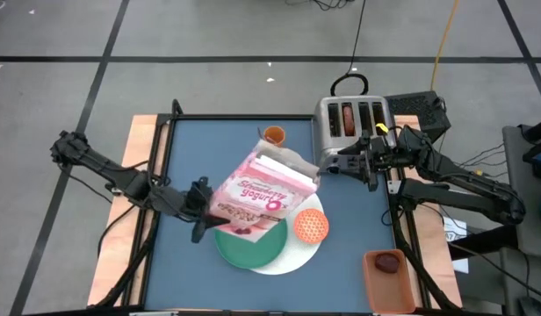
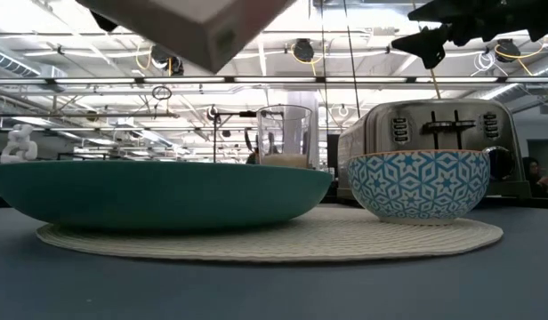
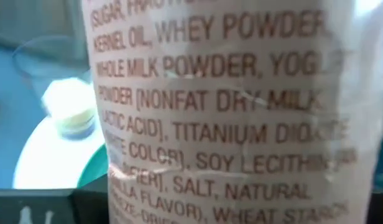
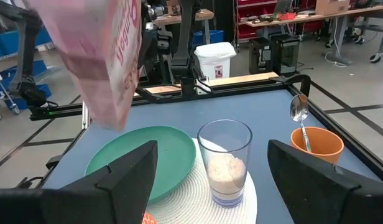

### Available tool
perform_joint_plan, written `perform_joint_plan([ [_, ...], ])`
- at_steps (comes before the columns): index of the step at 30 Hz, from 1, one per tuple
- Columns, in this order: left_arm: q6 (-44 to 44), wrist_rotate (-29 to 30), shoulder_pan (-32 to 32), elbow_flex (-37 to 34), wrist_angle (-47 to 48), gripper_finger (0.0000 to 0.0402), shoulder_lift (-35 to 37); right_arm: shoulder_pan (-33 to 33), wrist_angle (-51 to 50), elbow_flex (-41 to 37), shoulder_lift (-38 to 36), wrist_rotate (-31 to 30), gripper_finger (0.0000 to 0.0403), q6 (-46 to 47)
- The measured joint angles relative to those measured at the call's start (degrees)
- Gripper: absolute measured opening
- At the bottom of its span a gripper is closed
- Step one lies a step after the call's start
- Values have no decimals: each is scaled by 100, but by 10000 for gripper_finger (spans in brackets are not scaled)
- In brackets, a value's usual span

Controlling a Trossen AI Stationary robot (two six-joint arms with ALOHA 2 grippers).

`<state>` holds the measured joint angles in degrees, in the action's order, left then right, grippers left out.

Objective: Arrange a breakfast setting
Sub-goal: Pour the cereal from the cereal box into the orange bowl

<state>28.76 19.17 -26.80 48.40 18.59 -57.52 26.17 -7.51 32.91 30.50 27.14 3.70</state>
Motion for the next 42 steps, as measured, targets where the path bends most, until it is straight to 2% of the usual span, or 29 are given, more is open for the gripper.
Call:
perform_joint_plan([
  [5,28,62,-110,880,808,240,-534,0,0,0,2,0,297,-4],
  [10,54,55,-206,1270,1387,232,-1054,0,0,0,2,0,297,-7],
  [17,322,40,-321,1299,1582,230,-1473,0,0,0,2,0,297,-7],
  [27,958,-159,-403,1299,1858,228,-1519,0,-2,0,2,0,297,-7],
  [34,1528,-799,-409,1299,1820,228,-1521,0,-2,0,2,0,297,-7],
  [42,2256,-1214,-403,1299,1812,228,-1521,0,-2,2,2,0,297,-7],
])
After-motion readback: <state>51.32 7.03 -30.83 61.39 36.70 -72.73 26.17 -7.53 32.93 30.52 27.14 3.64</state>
